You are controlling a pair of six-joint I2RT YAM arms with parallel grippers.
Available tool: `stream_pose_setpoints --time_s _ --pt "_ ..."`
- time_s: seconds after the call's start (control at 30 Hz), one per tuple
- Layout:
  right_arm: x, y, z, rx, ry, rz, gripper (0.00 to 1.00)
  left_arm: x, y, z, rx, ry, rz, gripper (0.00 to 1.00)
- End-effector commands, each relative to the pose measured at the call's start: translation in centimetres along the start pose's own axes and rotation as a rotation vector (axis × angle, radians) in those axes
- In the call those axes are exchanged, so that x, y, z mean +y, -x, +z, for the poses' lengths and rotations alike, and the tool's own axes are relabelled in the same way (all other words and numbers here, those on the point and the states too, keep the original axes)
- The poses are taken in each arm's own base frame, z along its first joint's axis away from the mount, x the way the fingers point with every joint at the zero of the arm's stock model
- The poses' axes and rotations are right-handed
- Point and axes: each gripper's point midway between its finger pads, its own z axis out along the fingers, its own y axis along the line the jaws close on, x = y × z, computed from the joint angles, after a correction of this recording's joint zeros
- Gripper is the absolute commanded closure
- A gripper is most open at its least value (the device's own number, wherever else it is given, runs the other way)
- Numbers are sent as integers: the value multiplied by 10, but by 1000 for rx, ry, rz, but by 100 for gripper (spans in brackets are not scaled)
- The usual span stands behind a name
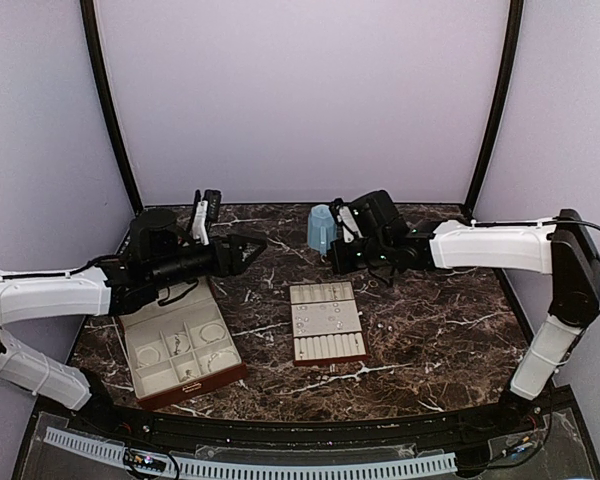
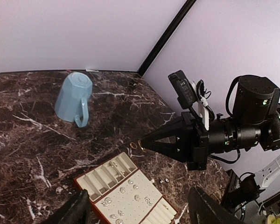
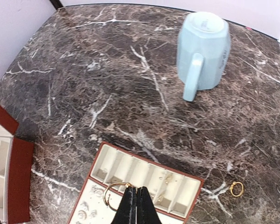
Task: Organize the mixed jewelry
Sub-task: Pass from the right arm to the left
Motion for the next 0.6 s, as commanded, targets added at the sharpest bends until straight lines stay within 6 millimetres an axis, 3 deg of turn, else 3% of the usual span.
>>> stream_pose_setpoints --time_s 0.0,0.27,0.47,0.57 --pt "33 33 -19 -135 110 -64 100 -31 5 14 -25 -124 -73 26" --pt "57 38 -27 -180 151 -127 100 -54 -14 40 49 -215 -121 29" --pt "74 40 -30 -206 175 -171 100 -55 -18 48 63 -225 -148 32" --pt "81 40 -31 -215 189 -191 100 -49 -20 51 67 -194 -170 39"
